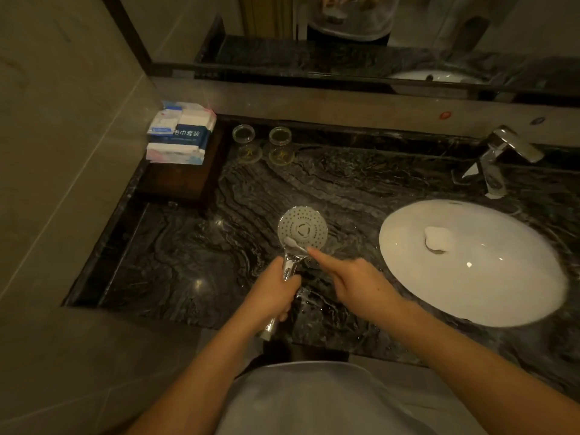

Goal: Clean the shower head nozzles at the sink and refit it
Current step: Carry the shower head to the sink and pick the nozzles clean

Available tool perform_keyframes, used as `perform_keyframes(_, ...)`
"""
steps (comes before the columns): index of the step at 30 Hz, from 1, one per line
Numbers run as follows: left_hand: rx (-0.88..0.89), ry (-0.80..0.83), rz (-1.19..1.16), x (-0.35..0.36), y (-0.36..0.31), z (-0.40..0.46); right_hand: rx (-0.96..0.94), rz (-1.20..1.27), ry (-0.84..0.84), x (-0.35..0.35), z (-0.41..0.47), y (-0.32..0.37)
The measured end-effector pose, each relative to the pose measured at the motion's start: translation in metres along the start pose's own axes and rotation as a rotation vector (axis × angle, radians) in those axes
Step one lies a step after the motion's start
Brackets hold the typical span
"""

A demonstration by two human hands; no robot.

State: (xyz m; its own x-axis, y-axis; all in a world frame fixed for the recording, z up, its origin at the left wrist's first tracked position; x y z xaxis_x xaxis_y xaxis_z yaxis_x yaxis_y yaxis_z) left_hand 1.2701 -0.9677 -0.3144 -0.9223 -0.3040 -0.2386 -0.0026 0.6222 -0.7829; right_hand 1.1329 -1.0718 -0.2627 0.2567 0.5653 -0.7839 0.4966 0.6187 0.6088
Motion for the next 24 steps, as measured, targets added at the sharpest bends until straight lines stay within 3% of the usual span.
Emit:
perform_keyframes(5,-0.004,0.015,0.058,-0.001,0.004,0.002,0.105,0.053,-0.171,-0.019,0.020,-0.019)
perform_keyframes(11,-0.002,0.000,0.216,-0.011,0.003,-0.001,0.001,0.030,0.023,0.006,0.003,-0.004)
perform_keyframes(15,-0.007,0.020,0.245,-0.008,0.005,-0.002,0.072,0.042,-0.124,-0.010,0.017,-0.022)
perform_keyframes(20,-0.039,0.034,0.161,-0.009,0.006,0.000,-0.019,0.046,0.057,0.008,0.002,-0.008)
perform_keyframes(24,-0.066,0.049,0.083,-0.007,0.007,-0.003,0.078,0.072,-0.071,-0.005,0.013,-0.024)
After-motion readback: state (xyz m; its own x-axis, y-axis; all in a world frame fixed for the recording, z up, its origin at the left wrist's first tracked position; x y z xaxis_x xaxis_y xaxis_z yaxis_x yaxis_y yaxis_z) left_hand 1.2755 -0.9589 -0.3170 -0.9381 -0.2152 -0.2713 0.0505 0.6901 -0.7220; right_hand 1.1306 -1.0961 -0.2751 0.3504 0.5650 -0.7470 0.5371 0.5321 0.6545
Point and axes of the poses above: each hand's wrist, its own z-axis towards the middle knuckle, its own x-axis out of the palm, y = z × x, the point moved 4 cm from there along z, towards the middle knuckle
